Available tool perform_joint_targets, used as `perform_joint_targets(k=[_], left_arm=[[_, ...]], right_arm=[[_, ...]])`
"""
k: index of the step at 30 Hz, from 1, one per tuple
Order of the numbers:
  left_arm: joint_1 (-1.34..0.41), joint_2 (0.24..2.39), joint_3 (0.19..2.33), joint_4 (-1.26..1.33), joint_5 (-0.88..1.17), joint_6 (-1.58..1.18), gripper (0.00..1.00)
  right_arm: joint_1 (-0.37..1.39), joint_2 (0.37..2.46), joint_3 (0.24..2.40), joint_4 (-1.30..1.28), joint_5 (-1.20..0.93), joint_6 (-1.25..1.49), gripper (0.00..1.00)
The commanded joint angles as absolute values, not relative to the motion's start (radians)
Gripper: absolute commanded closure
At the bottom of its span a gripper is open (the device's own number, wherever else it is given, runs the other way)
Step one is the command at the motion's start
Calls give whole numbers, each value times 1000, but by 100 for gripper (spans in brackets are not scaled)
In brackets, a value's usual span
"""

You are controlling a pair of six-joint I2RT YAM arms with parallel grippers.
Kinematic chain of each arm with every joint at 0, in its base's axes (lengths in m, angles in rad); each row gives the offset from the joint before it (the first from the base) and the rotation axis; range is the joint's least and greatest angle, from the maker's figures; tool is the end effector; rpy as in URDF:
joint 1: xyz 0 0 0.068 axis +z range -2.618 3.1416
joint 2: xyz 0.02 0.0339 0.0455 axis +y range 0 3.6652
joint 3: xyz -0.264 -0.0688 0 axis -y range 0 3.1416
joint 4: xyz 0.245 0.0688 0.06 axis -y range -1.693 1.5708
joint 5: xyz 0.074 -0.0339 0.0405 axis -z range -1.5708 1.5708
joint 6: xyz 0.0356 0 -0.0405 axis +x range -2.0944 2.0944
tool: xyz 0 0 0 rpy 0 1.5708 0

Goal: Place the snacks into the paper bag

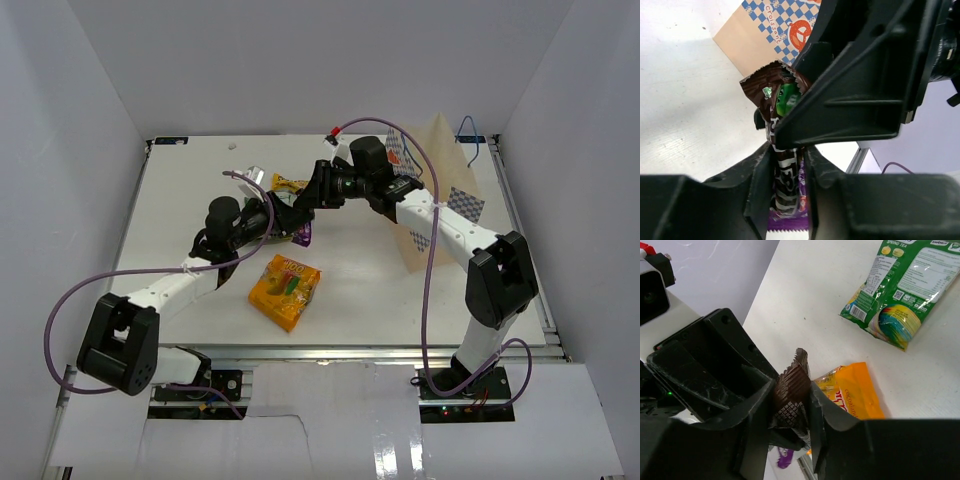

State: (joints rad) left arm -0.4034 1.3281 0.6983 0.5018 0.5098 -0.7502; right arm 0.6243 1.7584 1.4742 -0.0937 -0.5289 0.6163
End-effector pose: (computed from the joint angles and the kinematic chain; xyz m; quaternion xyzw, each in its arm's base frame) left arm 0.2637 -0.1314 0.2605 0.0387 0.7445 -0.5072 0.4324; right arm 0.3291 0.2592 0.3231 -0.1500 0.7980 0.4911 0.3155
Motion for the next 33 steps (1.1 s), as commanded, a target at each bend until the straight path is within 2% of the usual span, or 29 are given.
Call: perform_joint_targets(k=[1,2,4,6,7,8,11,14,18,22,27,33], left_arm=[[-407,1270,693,534,525,-762,60],[-407,1266,690,537,523,-765,58],[-407,1249,686,540,520,-769,48],[-407,1235,681,540,518,-770,39],[-407,1227,680,540,520,-769,30],[-407,1207,672,540,523,-767,26],[-407,1157,654,540,546,-756,16],[-405,1083,631,531,558,-744,10],[-397,982,615,440,512,-733,6],[-391,917,603,332,416,-718,2],[-385,910,603,255,350,-724,2],[-385,936,614,236,331,-736,2]], right_arm=[[629,1741,1468,-34,-561,623,64],[629,1740,1468,-34,-563,620,73],[629,1736,1468,-31,-569,606,78],[627,1732,1480,-31,-572,571,86],[627,1729,1489,-31,-580,554,89],[627,1724,1499,-29,-583,536,92],[626,1714,1552,-32,-612,413,92],[615,1689,1620,-46,-630,240,92],[533,1674,1710,-46,-800,111,92],[465,1640,1802,-87,-834,25,92],[341,1588,1931,-136,-738,-77,92],[135,1557,1971,-137,-628,-116,92]])
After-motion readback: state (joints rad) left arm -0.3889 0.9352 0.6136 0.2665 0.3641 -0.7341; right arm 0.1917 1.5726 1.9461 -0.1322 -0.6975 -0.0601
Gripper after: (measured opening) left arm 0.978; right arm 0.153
